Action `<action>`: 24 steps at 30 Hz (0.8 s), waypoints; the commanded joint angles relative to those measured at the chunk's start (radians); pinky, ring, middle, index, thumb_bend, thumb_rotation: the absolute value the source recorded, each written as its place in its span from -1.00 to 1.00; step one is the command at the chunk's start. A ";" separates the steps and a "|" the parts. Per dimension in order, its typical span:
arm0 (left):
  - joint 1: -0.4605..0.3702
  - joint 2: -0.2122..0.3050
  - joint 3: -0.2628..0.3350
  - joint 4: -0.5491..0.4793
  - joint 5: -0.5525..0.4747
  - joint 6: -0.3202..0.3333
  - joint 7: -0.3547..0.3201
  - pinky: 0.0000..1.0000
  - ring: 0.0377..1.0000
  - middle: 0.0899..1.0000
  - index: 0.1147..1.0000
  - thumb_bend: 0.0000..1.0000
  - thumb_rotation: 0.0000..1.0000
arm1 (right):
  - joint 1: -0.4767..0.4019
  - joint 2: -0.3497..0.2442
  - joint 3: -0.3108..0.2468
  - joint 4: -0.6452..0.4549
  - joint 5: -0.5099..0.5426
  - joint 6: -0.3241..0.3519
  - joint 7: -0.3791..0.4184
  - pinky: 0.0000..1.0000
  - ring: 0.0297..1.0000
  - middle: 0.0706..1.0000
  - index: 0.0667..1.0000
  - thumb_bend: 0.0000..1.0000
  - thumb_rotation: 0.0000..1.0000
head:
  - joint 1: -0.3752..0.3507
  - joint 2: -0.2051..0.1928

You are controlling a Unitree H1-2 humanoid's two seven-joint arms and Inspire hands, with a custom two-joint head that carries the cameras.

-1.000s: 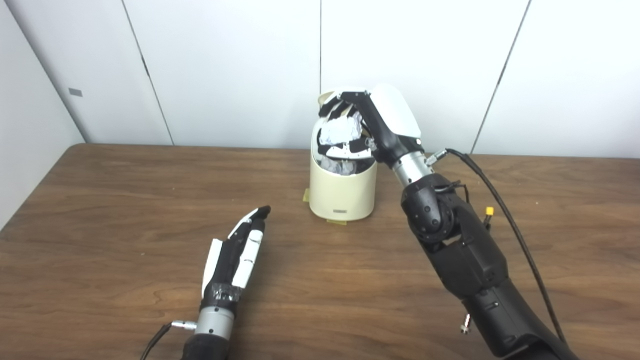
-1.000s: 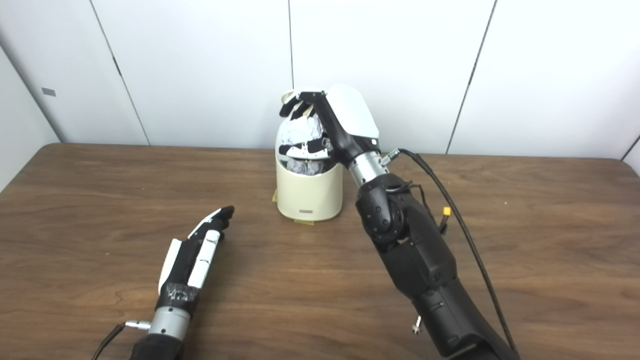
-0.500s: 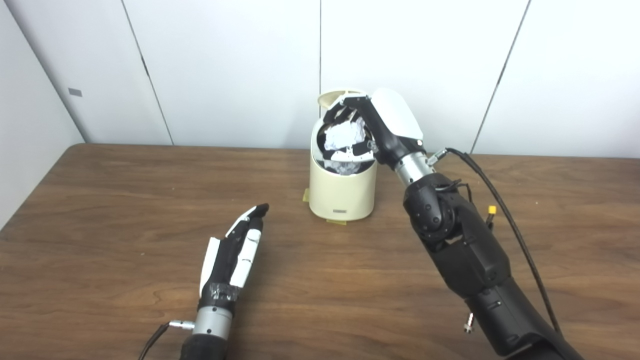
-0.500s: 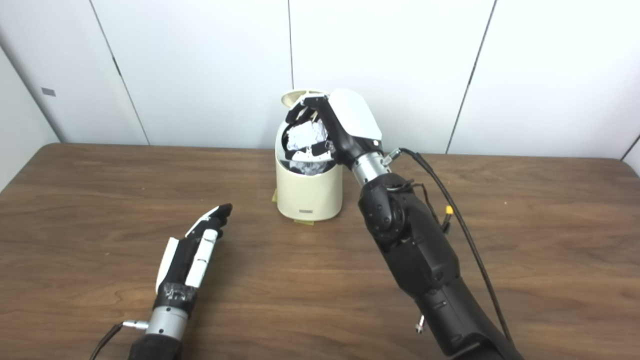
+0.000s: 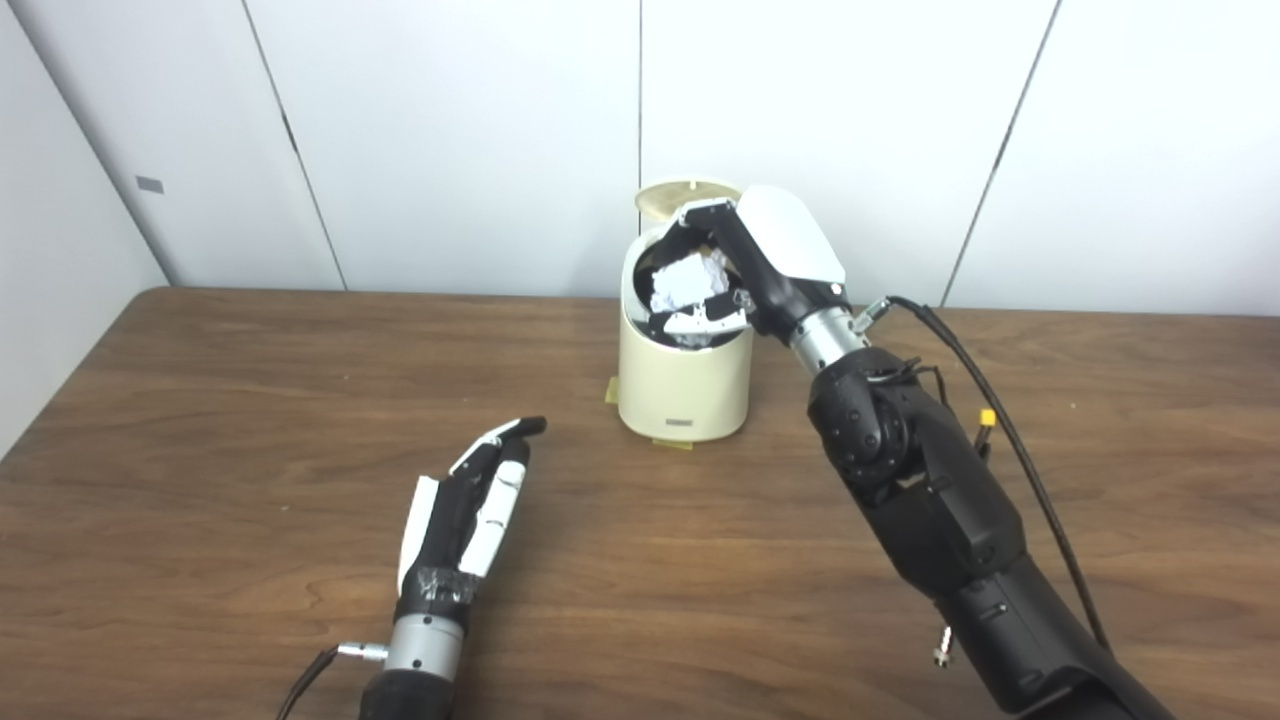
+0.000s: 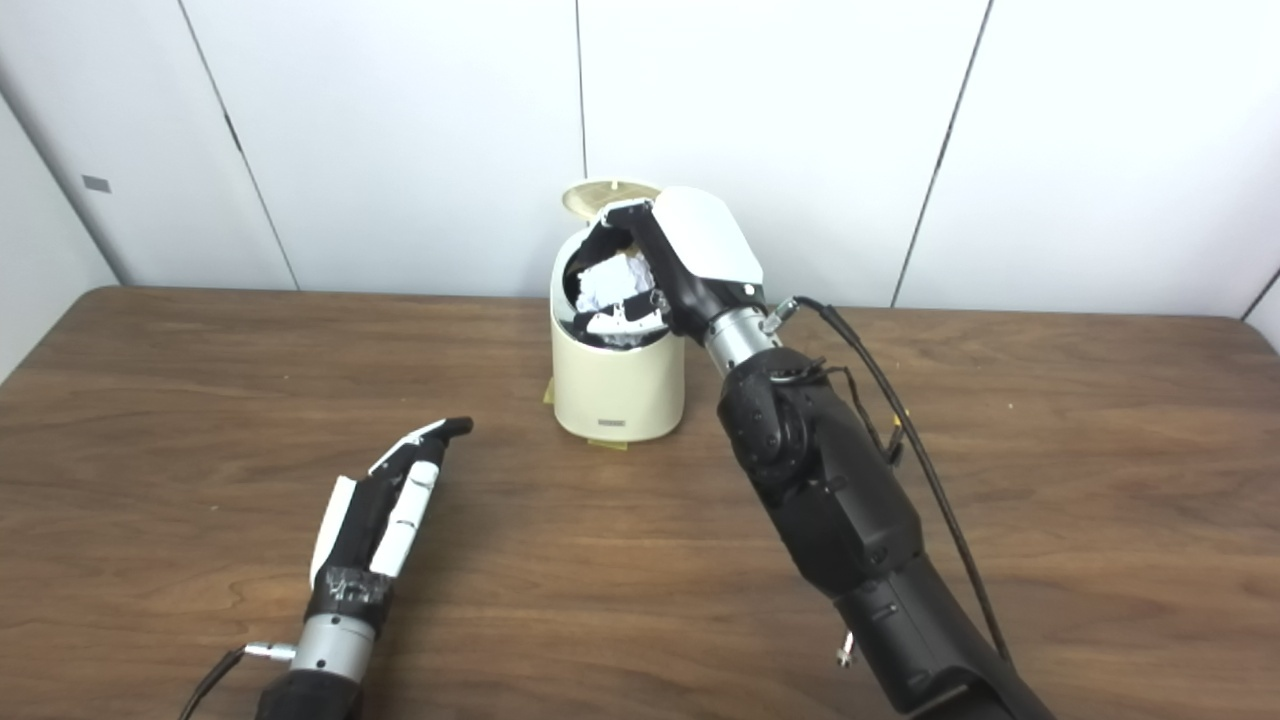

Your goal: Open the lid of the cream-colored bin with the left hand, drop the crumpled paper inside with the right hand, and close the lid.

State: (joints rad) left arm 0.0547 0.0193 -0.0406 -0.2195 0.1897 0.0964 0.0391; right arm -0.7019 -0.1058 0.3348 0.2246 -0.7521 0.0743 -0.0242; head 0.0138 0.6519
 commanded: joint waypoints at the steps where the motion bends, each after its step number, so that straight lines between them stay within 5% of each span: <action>1: -0.009 -0.012 0.005 -0.035 -0.019 -0.026 0.006 0.93 0.86 0.74 0.52 0.11 0.71 | -0.044 -0.009 -0.004 -0.032 -0.002 -0.008 -0.004 0.37 0.53 0.21 -0.09 0.05 -0.69 | -0.001 0.001; 5: -0.010 -0.020 0.009 -0.025 -0.046 -0.034 0.006 0.80 0.81 0.70 0.38 0.01 0.60 | -0.046 -0.020 0.008 -0.033 -0.013 0.001 0.019 0.67 0.69 0.42 -0.08 0.05 -0.69 | -0.002 0.001; 7: -0.010 -0.021 0.007 -0.024 -0.044 -0.035 0.008 0.79 0.79 0.69 0.33 0.01 0.58 | -0.045 -0.019 0.009 -0.032 -0.010 0.007 0.027 0.71 0.74 0.53 0.21 0.56 -0.51 | -0.001 -0.001; 13: -0.010 -0.024 0.009 -0.017 -0.038 -0.041 0.012 0.83 0.80 0.69 0.35 -0.03 0.57 | -0.047 -0.019 0.013 -0.025 -0.013 0.010 0.028 0.74 0.77 0.66 0.37 0.76 -0.46 | 0.000 0.000; 19: -0.014 -0.023 0.012 -0.009 -0.041 -0.048 0.013 0.81 0.81 0.70 0.38 0.00 0.60 | -0.043 -0.017 0.003 -0.025 -0.008 -0.016 -0.012 0.49 0.64 0.57 0.35 0.77 -0.52 | 0.001 -0.003; 22: -0.016 -0.022 0.013 -0.005 -0.043 -0.052 0.012 0.83 0.82 0.69 0.41 0.02 0.58 | -0.037 -0.006 -0.018 -0.019 0.017 -0.053 -0.065 0.10 0.27 0.26 0.20 0.72 -0.78 | -0.001 -0.003; 23: -0.016 -0.021 0.012 -0.005 -0.040 -0.052 0.011 0.83 0.82 0.70 0.43 0.03 0.58 | -0.036 -0.003 -0.024 -0.018 0.027 -0.062 -0.077 -0.03 0.11 0.13 0.03 0.32 -0.76 | -0.001 -0.005; 24: -0.017 -0.020 0.011 -0.006 -0.038 -0.051 0.011 0.82 0.82 0.71 0.43 0.04 0.58 | -0.035 -0.001 -0.027 -0.017 0.032 -0.069 -0.086 -0.09 0.04 -0.02 0.00 0.19 -0.88 | -0.001 -0.005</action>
State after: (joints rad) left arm 0.0559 0.0029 -0.0291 -0.2130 0.1529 0.0887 0.0420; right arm -0.6987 -0.1111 0.3268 0.2242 -0.7305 0.0424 -0.0698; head 0.0123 0.6458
